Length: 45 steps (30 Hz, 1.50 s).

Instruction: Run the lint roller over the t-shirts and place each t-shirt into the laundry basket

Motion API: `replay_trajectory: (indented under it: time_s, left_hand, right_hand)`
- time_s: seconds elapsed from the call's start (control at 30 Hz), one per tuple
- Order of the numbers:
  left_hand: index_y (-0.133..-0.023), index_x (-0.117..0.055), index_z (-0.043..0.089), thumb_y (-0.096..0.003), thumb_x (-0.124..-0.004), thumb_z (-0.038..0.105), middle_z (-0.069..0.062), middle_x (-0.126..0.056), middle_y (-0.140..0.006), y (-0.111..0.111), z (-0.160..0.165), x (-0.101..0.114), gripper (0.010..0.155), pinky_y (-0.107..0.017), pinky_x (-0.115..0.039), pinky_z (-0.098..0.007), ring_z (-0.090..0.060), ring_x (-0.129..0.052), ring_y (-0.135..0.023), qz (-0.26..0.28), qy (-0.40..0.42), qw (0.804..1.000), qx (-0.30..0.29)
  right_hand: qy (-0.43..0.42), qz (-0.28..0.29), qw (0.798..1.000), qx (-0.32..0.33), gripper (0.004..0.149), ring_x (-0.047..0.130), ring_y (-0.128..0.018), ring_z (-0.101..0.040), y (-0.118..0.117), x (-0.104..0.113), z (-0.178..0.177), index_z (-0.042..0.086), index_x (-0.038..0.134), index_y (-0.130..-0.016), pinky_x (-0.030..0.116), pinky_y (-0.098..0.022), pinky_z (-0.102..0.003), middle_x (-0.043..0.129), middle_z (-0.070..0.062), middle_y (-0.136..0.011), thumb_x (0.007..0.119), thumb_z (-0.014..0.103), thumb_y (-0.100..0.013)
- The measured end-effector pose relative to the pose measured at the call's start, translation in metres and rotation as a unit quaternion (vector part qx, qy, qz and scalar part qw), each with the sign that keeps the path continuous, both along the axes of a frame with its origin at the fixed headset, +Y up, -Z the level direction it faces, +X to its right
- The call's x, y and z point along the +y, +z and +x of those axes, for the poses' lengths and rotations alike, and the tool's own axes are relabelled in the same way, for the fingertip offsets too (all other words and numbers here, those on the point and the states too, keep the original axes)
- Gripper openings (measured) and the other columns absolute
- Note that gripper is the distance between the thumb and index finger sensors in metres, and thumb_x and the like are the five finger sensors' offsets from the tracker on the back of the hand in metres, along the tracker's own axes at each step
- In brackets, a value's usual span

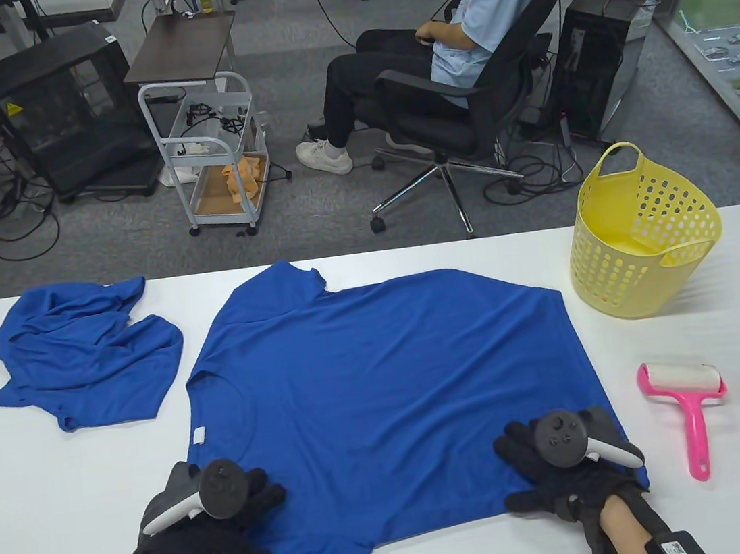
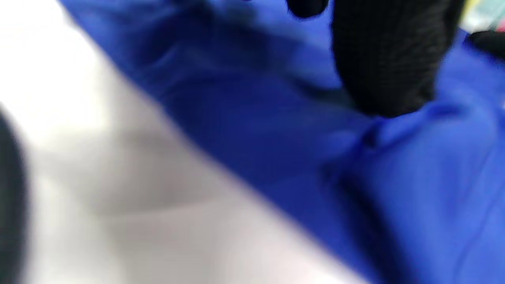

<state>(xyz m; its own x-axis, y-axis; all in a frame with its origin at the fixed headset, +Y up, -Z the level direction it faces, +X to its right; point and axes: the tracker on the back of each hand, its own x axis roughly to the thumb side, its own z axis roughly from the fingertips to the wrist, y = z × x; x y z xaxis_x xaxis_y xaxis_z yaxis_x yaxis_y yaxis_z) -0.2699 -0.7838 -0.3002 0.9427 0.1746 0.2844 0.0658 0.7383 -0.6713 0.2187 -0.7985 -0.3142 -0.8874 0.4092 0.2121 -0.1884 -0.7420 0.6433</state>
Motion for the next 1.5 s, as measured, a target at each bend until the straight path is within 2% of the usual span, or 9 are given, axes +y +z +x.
replay_trajectory:
  time_s: [0.1,0.37,0.47,0.57,0.67,0.87,0.97,1.17,1.5]
  left_hand:
    - [-0.104,-0.011,0.054,-0.0348,-0.083,0.065,0.014,0.003,-0.113,0.004,-0.001,-0.01,0.101,-0.079,-0.013,-0.049,-0.024,0.005,-0.107,-0.008,0.002,1.0,0.003]
    - [-0.102,-0.047,0.054,-0.0514,-0.068,0.05,0.017,-0.031,-0.117,0.002,-0.006,-0.004,0.055,-0.082,-0.035,-0.049,-0.021,-0.03,-0.111,0.117,0.051,0.992,0.012]
    - [-0.1,-0.055,0.05,-0.0513,-0.068,0.049,0.015,-0.041,-0.116,0.001,-0.006,-0.001,0.051,-0.081,-0.042,-0.051,-0.023,-0.04,-0.11,0.138,0.058,0.989,0.005]
    - [-0.094,-0.072,0.039,-0.0479,-0.07,0.047,0.009,-0.069,-0.109,-0.004,-0.011,0.014,0.047,-0.077,-0.058,-0.053,-0.025,-0.066,-0.105,0.181,0.11,0.977,0.033]
    - [-0.093,-0.074,0.035,-0.0485,-0.07,0.045,0.003,-0.08,-0.102,-0.013,-0.017,0.038,0.046,-0.075,-0.064,-0.054,-0.026,-0.088,-0.095,0.178,0.188,0.963,0.079]
    - [-0.097,-0.071,0.031,-0.0502,-0.068,0.044,0.0,-0.074,-0.107,-0.04,-0.018,0.101,0.048,-0.076,-0.065,-0.048,-0.027,-0.078,-0.102,0.226,0.328,0.911,0.109]
    - [-0.097,-0.071,0.027,-0.0509,-0.069,0.042,-0.003,-0.076,-0.105,-0.053,-0.013,0.126,0.048,-0.073,-0.07,-0.047,-0.029,-0.083,-0.099,0.238,0.386,0.884,0.116]
    - [-0.096,-0.074,0.02,-0.052,-0.072,0.04,-0.009,-0.09,-0.09,-0.064,-0.007,0.164,0.048,-0.058,-0.09,-0.043,-0.031,-0.104,-0.079,0.235,0.47,0.845,0.102]
    - [-0.098,-0.071,0.014,-0.0554,-0.073,0.04,-0.009,-0.099,-0.065,-0.064,-0.008,0.254,0.049,-0.023,-0.101,-0.028,-0.024,-0.118,-0.034,0.161,0.611,0.774,0.037]
  right_hand:
    - [0.07,0.013,0.997,0.033,0.099,-0.009,-0.095,-0.035,-0.001,0.0,-0.006,0.034,0.009,-0.104,0.005,-0.063,-0.061,-0.008,0.0,-0.11,0.076,0.064,-0.038]
    - [0.035,0.077,0.996,-0.016,0.059,0.002,-0.098,-0.031,0.002,-0.002,-0.003,0.042,0.025,-0.101,0.01,-0.066,-0.058,0.007,0.006,-0.112,0.056,0.048,-0.052]
    - [0.042,0.104,0.994,-0.013,0.055,0.013,-0.101,-0.031,0.001,0.002,-0.002,0.042,0.034,-0.101,0.019,-0.068,-0.058,0.018,0.005,-0.114,0.057,0.045,-0.051]
    - [0.01,0.075,0.997,-0.024,0.054,0.021,-0.103,-0.033,-0.007,0.015,0.002,0.037,0.043,-0.104,0.025,-0.071,-0.059,0.027,0.003,-0.117,0.057,0.045,-0.052]
    - [-0.064,0.09,0.992,-0.062,0.054,0.046,-0.103,-0.037,-0.017,0.043,0.006,0.033,0.05,-0.105,0.042,-0.072,-0.059,0.048,-0.005,-0.117,0.059,0.044,-0.053]
    - [-0.191,0.159,0.964,-0.092,0.055,0.06,-0.099,-0.035,-0.044,0.109,0.005,0.023,0.058,-0.105,0.051,-0.071,-0.053,0.064,-0.01,-0.112,0.06,0.044,-0.054]
    - [-0.258,0.147,0.949,-0.104,0.055,0.072,-0.093,-0.038,-0.057,0.132,0.004,0.017,0.063,-0.103,0.062,-0.067,-0.052,0.073,-0.015,-0.107,0.062,0.043,-0.055]
    - [-0.377,0.133,0.912,-0.094,0.052,0.108,-0.058,-0.031,-0.067,0.17,0.003,0.004,0.076,-0.092,0.093,-0.039,-0.04,0.094,-0.025,-0.083,0.065,0.041,-0.057]
    - [-0.481,0.091,0.872,0.025,0.05,0.115,-0.026,-0.017,-0.071,0.276,-0.01,-0.002,0.081,-0.083,0.099,-0.014,-0.026,0.106,-0.021,-0.057,0.065,0.039,-0.059]
